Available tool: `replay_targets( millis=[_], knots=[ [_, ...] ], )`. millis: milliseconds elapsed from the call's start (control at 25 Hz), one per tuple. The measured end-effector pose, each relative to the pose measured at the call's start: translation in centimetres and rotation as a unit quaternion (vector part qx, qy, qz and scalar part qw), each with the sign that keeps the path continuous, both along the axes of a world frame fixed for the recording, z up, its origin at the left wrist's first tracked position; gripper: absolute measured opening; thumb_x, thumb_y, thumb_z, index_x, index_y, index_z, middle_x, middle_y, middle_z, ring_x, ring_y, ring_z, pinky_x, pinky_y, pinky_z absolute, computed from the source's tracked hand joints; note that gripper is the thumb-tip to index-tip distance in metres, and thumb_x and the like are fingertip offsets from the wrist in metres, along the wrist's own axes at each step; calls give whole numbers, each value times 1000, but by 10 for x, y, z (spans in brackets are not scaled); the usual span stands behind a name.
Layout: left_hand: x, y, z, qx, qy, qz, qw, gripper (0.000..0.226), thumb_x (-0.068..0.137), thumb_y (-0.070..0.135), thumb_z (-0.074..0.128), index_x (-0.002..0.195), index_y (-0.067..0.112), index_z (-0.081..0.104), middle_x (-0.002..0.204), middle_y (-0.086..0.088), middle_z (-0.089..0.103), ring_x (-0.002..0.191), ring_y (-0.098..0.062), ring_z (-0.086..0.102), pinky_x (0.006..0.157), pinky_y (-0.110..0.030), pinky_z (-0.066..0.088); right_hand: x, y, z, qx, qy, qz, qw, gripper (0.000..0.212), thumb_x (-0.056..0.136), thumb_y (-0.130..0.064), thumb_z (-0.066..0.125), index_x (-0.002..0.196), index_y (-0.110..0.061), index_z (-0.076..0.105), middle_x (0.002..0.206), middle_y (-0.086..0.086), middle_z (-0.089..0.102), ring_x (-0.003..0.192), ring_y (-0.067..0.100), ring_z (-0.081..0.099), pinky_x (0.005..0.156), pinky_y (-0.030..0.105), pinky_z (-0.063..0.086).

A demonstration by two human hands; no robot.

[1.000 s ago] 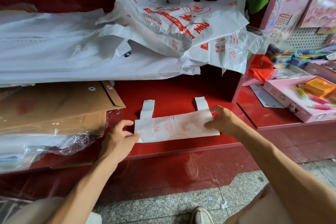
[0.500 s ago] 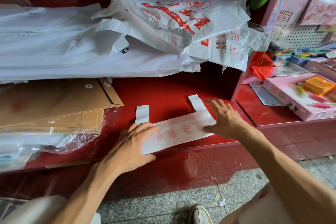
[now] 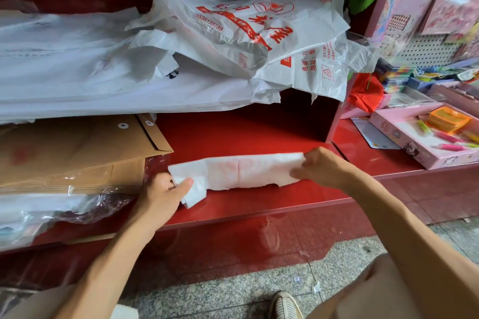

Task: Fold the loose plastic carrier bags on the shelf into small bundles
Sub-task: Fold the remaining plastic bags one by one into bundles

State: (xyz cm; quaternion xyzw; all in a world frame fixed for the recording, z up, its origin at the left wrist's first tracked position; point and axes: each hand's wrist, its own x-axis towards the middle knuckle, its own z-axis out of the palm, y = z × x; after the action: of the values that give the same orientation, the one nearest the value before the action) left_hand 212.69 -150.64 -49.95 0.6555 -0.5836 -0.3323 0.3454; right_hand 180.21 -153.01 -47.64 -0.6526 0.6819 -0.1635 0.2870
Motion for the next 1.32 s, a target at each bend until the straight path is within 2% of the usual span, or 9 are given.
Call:
replay_targets(
  millis=[80, 200, 400, 560, 760, 880, 1080, 1200, 1320],
  knots=[
    [-4, 1, 1, 40, 110, 40, 992, 16, 87, 33, 70, 95, 30, 57, 87, 6, 69, 80, -10, 64, 68, -26, 42, -6, -5, -3, -9, -102, -85, 991, 18, 85, -20, 72, 71, -11, 64, 64, 1, 57, 60, 17, 49, 58, 28, 37],
    [1, 1, -4, 62, 65, 1, 996, 49, 80, 34, 78, 117, 42, 46, 92, 10, 72, 92, -7, 61, 83, -30, 37, -4, -8, -12, 24, -169, -159, 972, 28, 82, -22, 75, 103, -20, 57, 89, 4, 60, 75, 18, 55, 59, 27, 42],
    [-3, 11, -1, 66, -126, -165, 976, 41, 72, 35, 80, 107, 48, 62, 119, 20, 52, 110, -3, 46, 85, -26, 36, -13, -5, -10, 102, -146, 16, 984, 41, 72, -4, 79, 104, -29, 70, 86, 2, 62, 75, 17, 55, 66, 28, 44],
    [-7, 9, -6, -13, -146, -122, 982, 48, 82, 10, 69, 122, 36, 63, 121, 11, 54, 108, -1, 48, 81, -11, 36, -10, -5, -15, 60, 56, 94, 992, 45, 72, -2, 76, 108, -28, 69, 99, -2, 64, 83, 16, 60, 68, 25, 47],
    [-4, -2, -4, -156, -43, -21, 987, 13, 80, 18, 79, 88, 24, 72, 98, 13, 57, 90, 6, 55, 70, -4, 36, -14, -3, 4, -136, -218, -22, 966, 8, 84, -17, 76, 80, -23, 72, 85, 4, 64, 68, 11, 58, 61, 24, 45],
    [-7, 5, 6, -92, 46, 0, 995, 7, 86, 25, 74, 82, 24, 69, 98, 16, 62, 86, 6, 57, 69, -9, 39, -14, -1, 4, -99, -347, -15, 933, 38, 86, -35, 69, 104, -1, 66, 86, 11, 64, 73, 21, 61, 58, 31, 48],
    [-12, 9, -1, 95, 159, 39, 982, 10, 88, 21, 71, 90, 12, 69, 59, 1, 53, 49, -9, 42, 49, -19, 34, -4, -12, -13, 7, -191, -92, 977, 40, 90, -38, 66, 119, -18, 49, 91, 1, 62, 69, 14, 61, 50, 26, 47],
    [-14, 8, -3, 104, 214, 67, 969, 15, 88, 12, 70, 103, 8, 68, 62, -5, 59, 46, -10, 42, 44, -19, 32, 0, -18, -27, -89, 34, -83, 992, 58, 87, -37, 66, 136, -21, 39, 112, 5, 59, 91, 26, 61, 74, 31, 46],
    [-25, 14, -6, 90, 165, -12, 982, 45, 84, 8, 73, 124, 21, 55, 72, -5, 70, 48, -9, 57, 44, -21, 41, 23, -5, -20, -179, -33, 2, 983, 57, 86, -37, 68, 136, -26, 42, 118, -1, 59, 97, 18, 63, 85, 33, 50]
  ],
)
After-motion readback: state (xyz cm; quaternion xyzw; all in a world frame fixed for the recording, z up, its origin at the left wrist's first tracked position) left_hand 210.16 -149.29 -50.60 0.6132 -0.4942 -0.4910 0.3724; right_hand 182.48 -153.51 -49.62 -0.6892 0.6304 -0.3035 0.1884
